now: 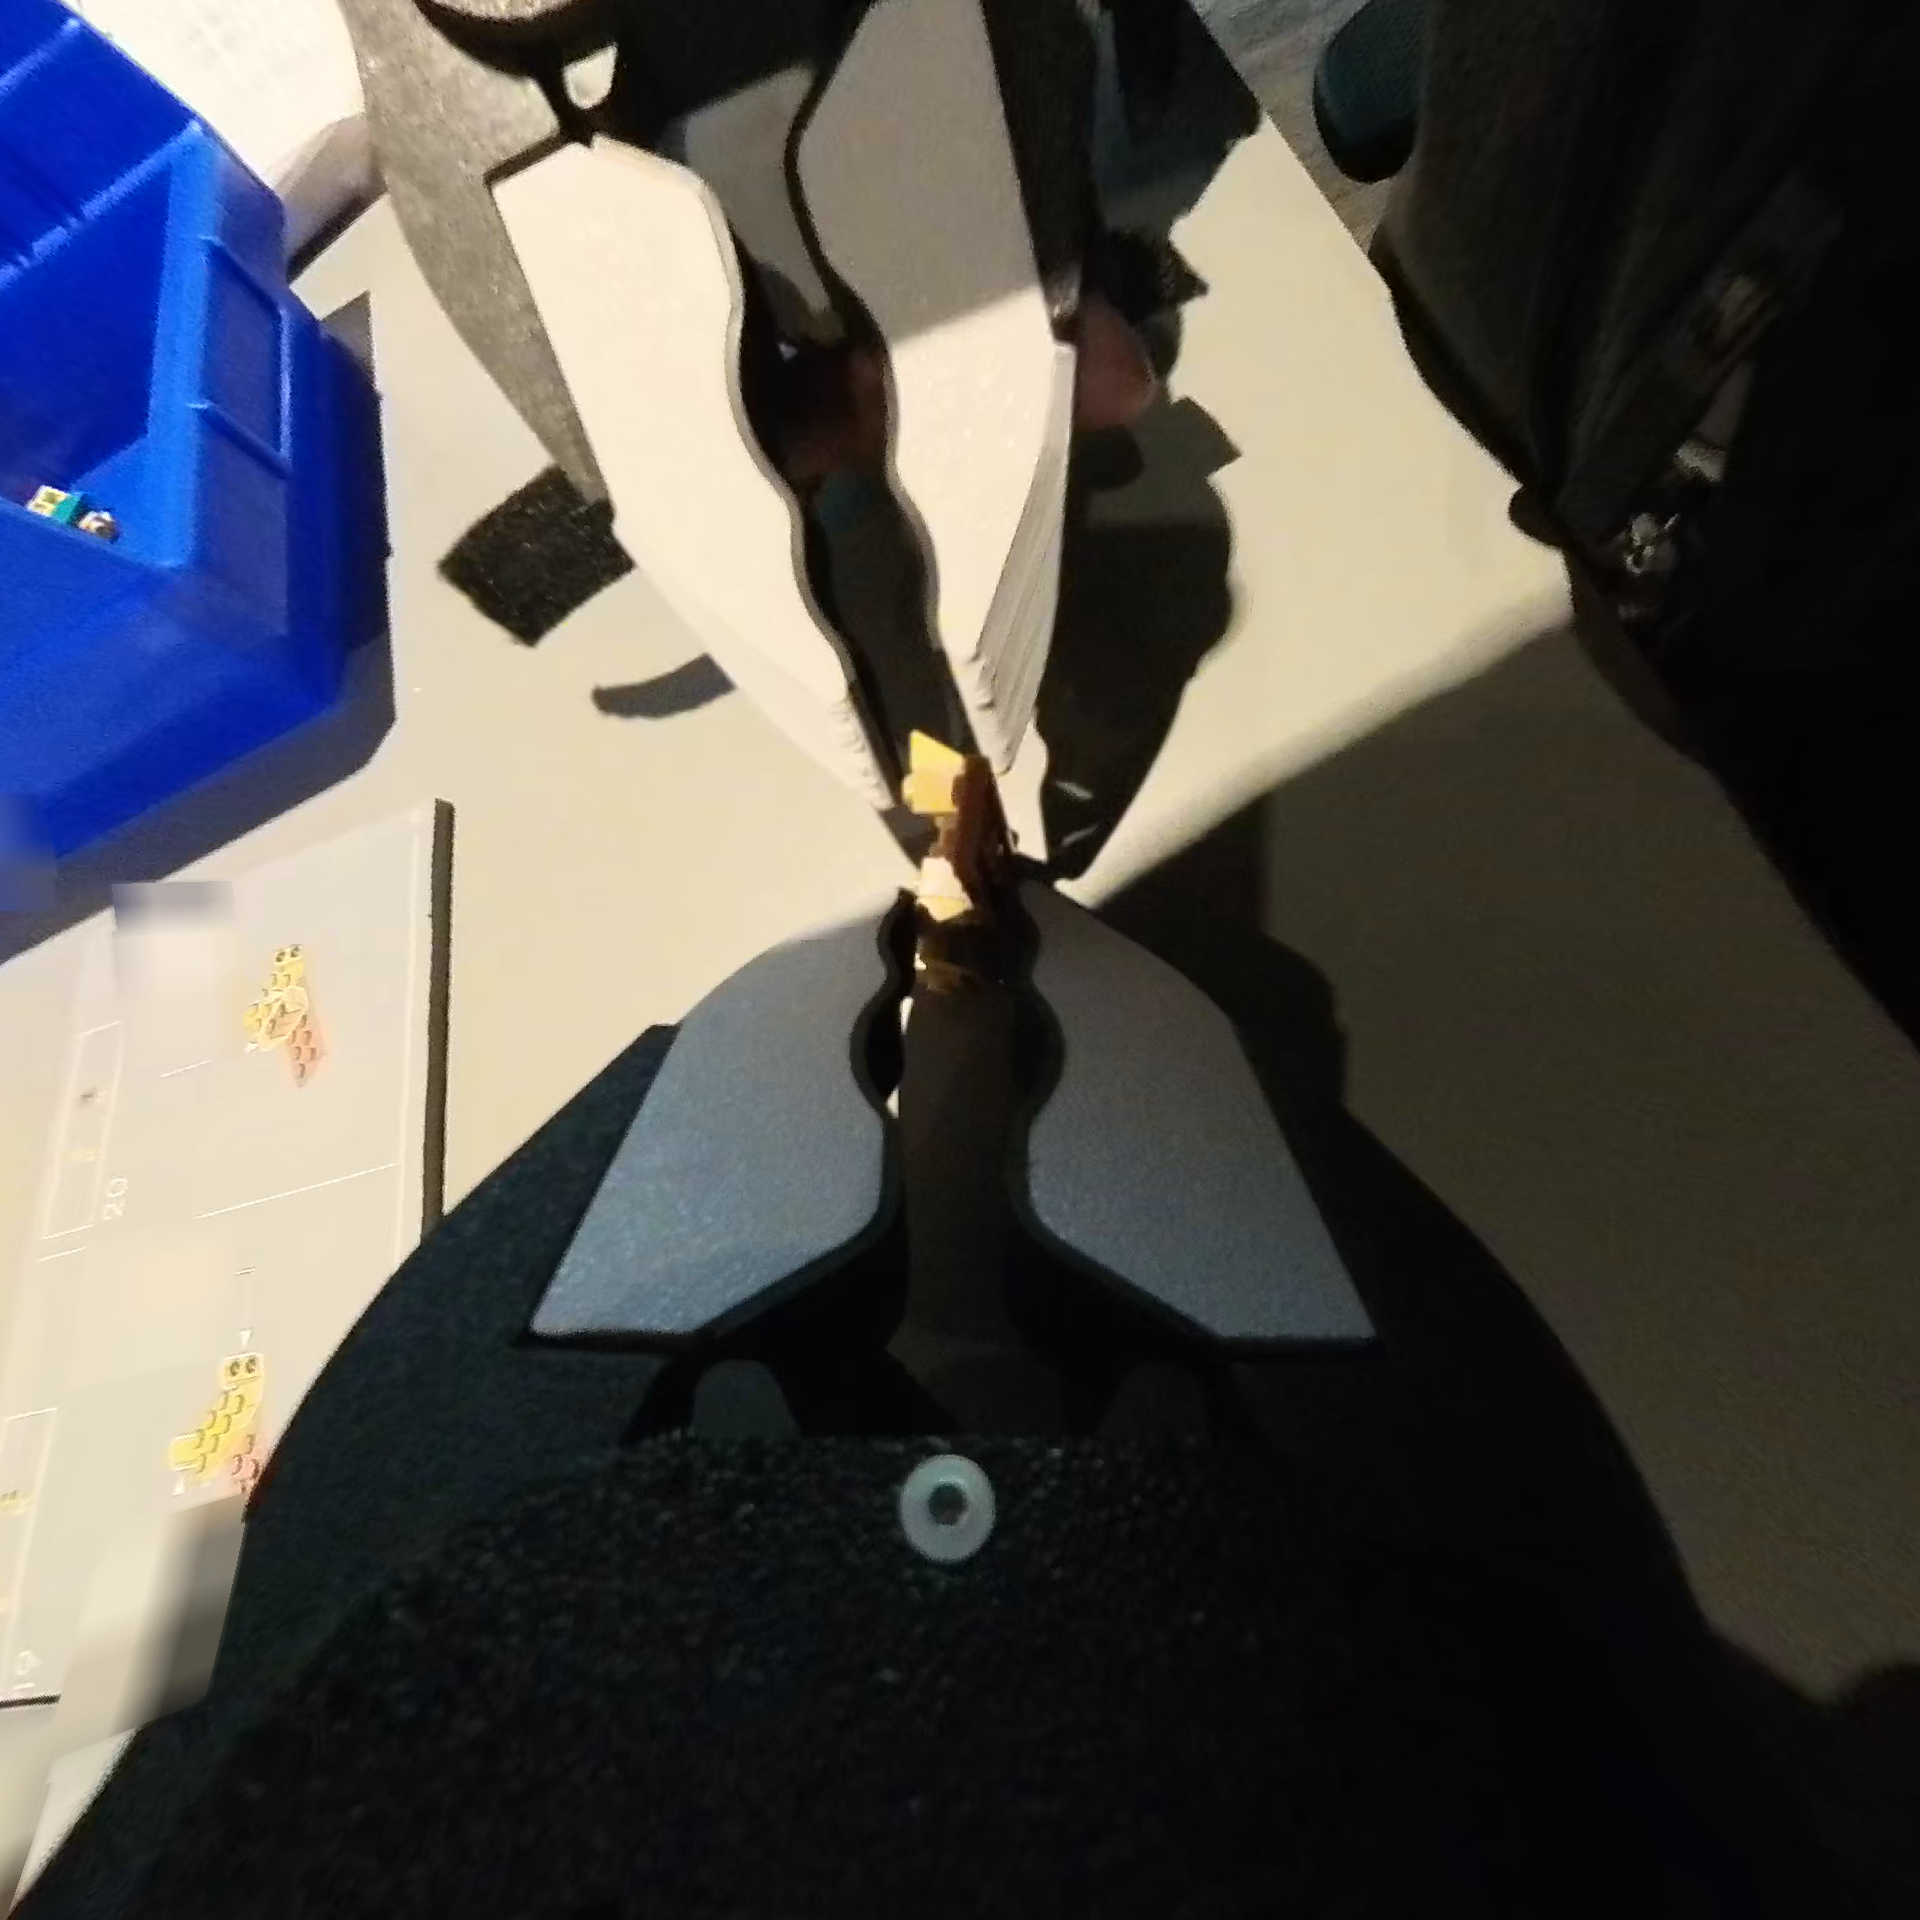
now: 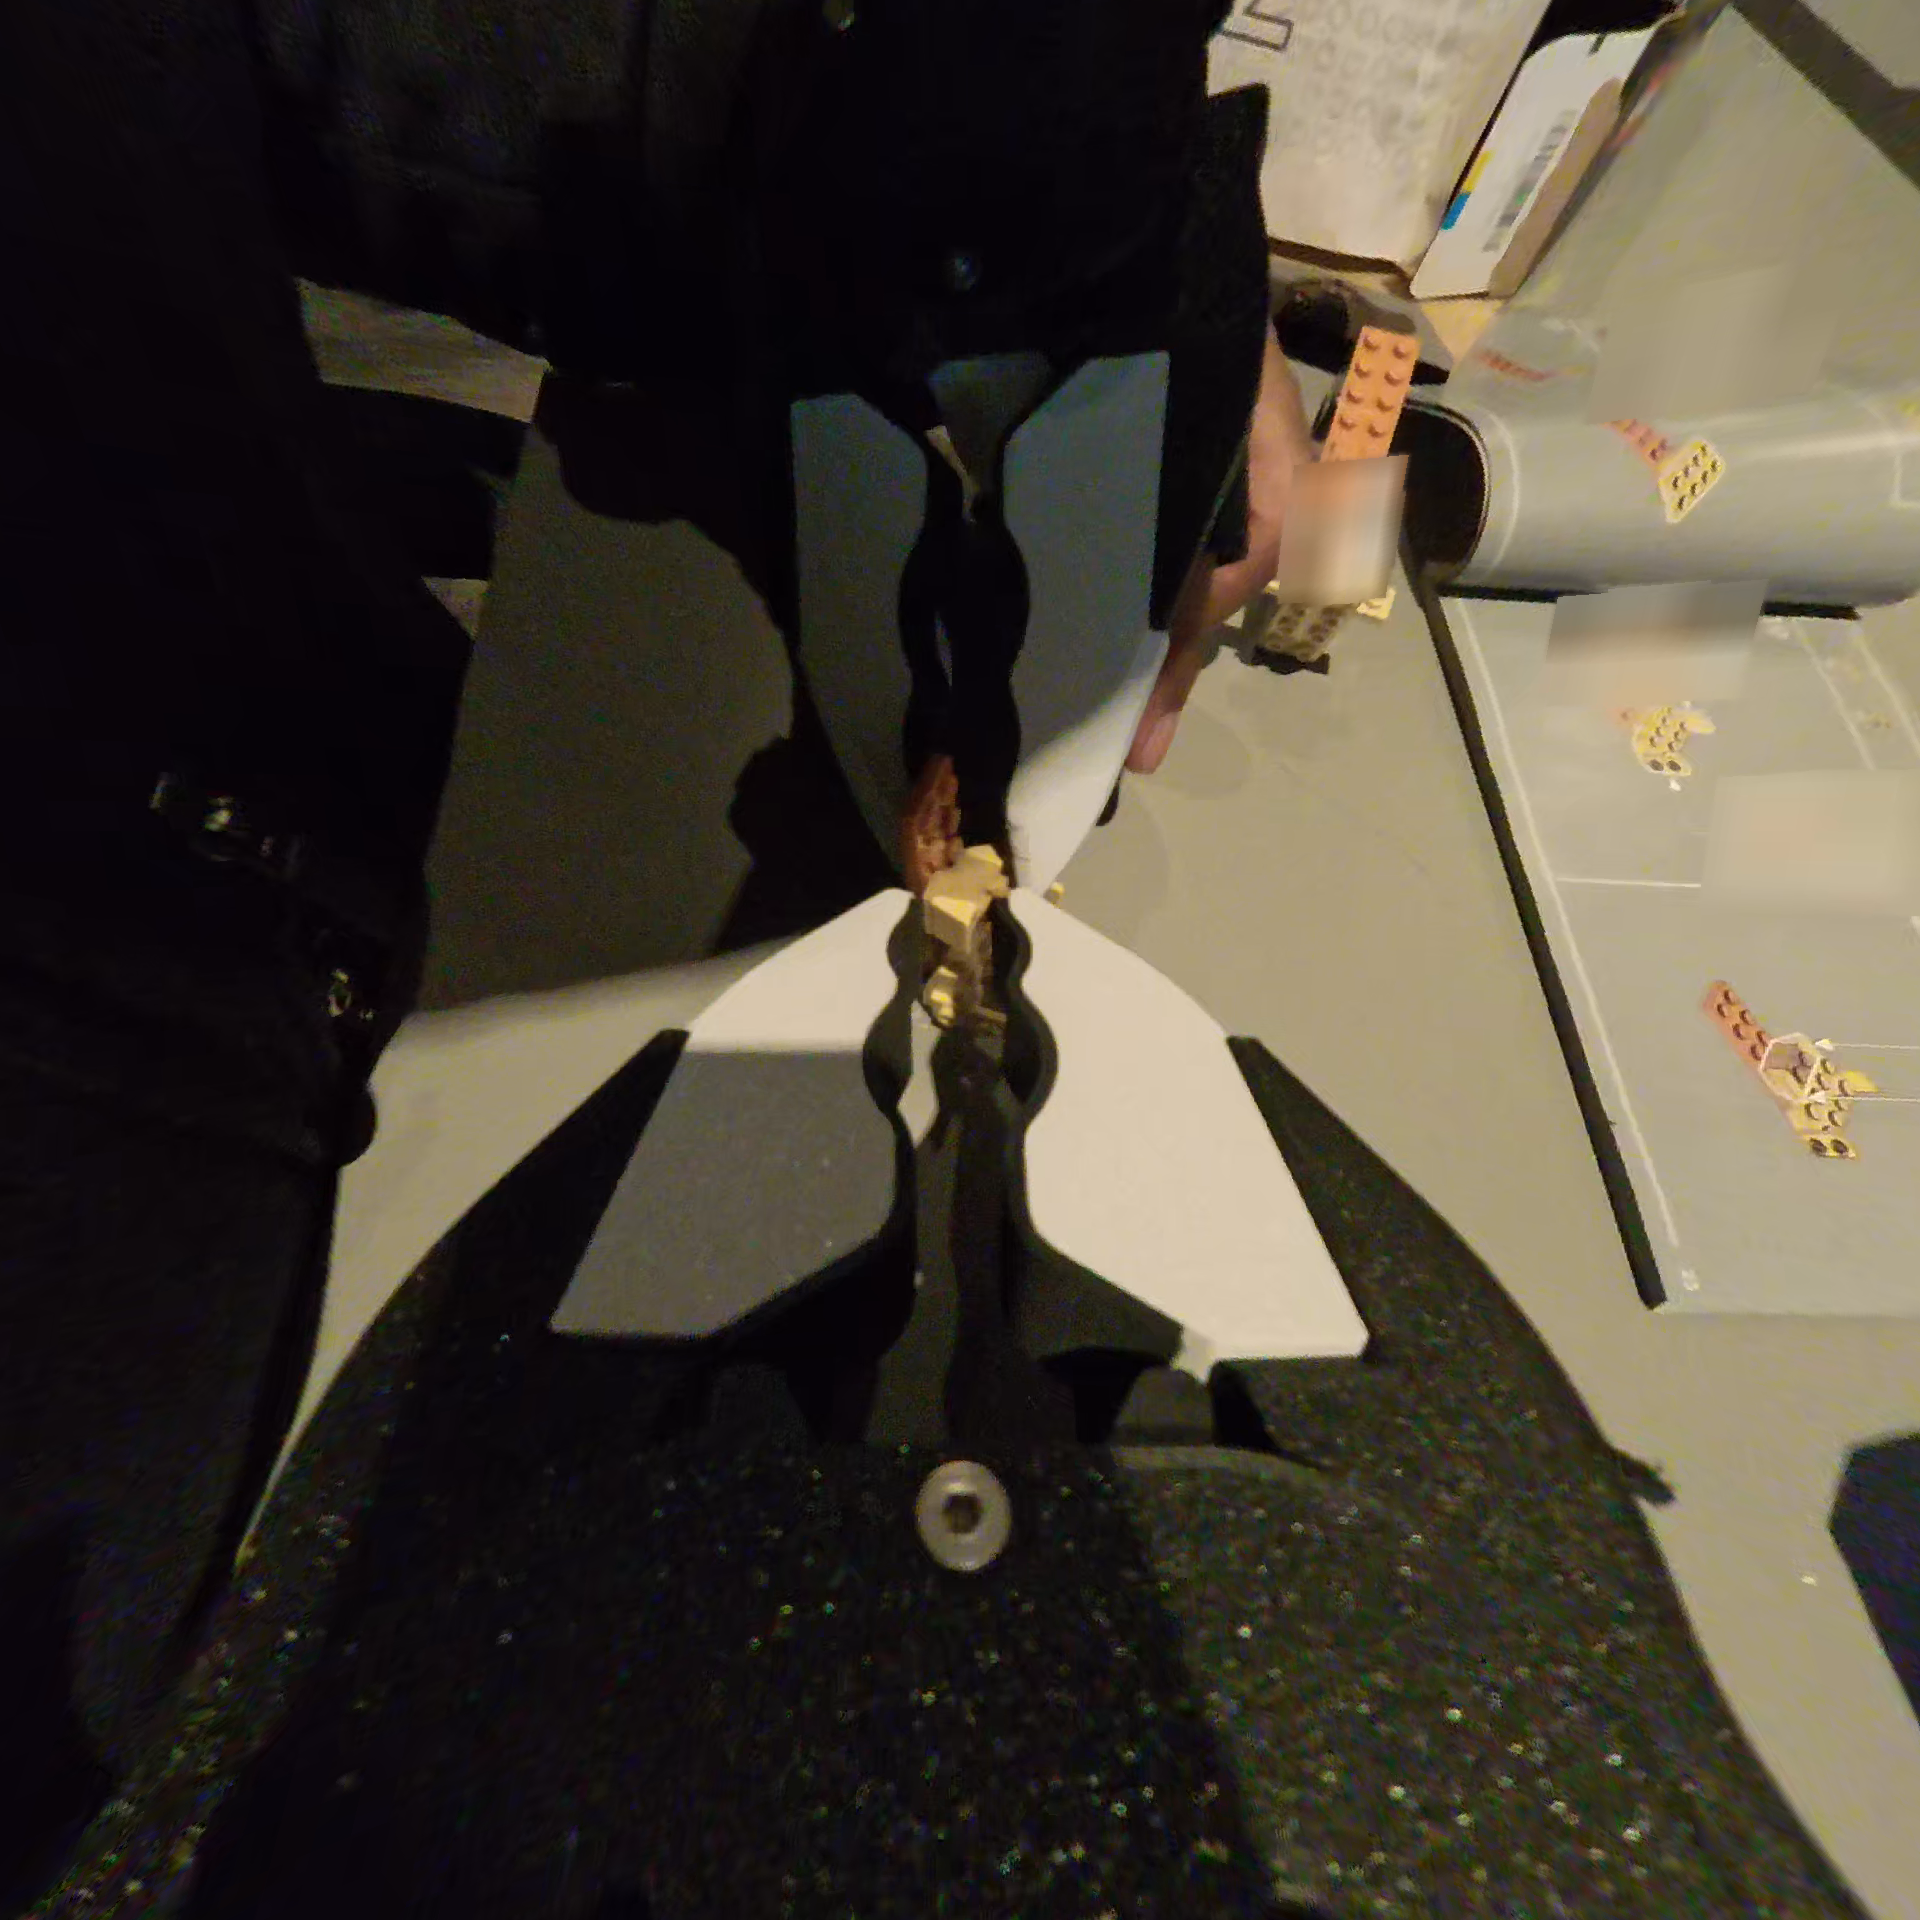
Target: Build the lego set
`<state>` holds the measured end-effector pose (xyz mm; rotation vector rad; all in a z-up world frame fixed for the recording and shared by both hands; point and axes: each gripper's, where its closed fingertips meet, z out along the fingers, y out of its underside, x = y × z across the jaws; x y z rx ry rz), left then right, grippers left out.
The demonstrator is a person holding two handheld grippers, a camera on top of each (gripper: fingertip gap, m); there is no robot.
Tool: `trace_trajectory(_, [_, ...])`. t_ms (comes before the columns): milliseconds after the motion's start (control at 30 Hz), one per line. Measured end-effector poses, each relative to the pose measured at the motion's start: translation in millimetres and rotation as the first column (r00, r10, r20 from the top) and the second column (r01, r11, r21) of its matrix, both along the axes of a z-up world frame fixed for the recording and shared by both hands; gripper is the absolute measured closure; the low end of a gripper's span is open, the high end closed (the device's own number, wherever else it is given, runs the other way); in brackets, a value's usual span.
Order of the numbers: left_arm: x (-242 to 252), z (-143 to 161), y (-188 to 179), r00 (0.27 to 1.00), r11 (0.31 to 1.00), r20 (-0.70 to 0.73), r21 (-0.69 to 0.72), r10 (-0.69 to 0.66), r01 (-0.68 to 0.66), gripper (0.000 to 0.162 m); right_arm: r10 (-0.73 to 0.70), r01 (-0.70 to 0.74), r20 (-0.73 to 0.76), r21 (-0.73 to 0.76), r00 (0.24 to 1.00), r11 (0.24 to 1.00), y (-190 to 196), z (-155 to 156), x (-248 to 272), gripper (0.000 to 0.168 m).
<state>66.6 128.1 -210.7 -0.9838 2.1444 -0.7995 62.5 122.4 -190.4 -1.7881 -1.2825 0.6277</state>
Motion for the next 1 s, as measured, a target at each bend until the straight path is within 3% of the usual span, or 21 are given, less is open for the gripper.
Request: trace_trajectory(1000, [-4.4,-0.8,-0.5,1.0,1.0,-0.017,-0.007,0.008,-0.008,0.147,0.042,-0.047,0.17,0.023,0.985,0.999,3.5,-23.1,2.6,0.154])
